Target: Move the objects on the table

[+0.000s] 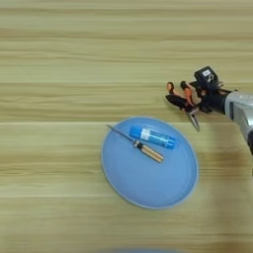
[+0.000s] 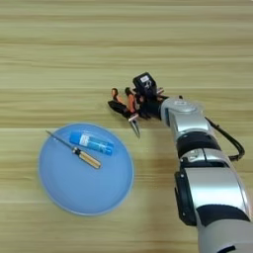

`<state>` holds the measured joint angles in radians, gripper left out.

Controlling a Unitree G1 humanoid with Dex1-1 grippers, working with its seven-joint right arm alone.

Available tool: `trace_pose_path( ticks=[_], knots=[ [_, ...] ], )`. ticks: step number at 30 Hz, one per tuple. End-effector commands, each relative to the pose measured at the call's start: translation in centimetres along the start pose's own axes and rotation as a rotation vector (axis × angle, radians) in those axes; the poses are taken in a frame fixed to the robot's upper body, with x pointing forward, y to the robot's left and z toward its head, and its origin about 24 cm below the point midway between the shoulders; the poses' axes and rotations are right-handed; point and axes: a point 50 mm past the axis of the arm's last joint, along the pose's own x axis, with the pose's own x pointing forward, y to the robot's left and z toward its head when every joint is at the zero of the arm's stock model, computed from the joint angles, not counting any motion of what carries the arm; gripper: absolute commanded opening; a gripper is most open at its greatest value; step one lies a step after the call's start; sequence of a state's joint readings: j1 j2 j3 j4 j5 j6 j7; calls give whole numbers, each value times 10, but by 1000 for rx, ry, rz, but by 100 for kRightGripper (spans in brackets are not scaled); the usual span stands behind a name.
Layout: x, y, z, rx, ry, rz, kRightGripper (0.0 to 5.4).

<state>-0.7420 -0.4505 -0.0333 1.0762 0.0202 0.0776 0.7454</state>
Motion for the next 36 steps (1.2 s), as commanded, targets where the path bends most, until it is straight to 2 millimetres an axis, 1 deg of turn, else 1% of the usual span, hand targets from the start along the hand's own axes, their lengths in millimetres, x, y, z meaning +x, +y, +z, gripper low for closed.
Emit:
trace_pose_path(
  ticks=[1, 19, 25, 34, 36],
  knots=[
    [-1, -12, 43, -59, -94, -85, 538],
    [3, -12, 30, 3, -45, -126, 538],
    [4, -12, 27, 6, -35, -133, 469],
    [5, -11, 22, 16, -21, -134, 385],
    [5, -11, 22, 15, -19, -135, 358]
  ],
)
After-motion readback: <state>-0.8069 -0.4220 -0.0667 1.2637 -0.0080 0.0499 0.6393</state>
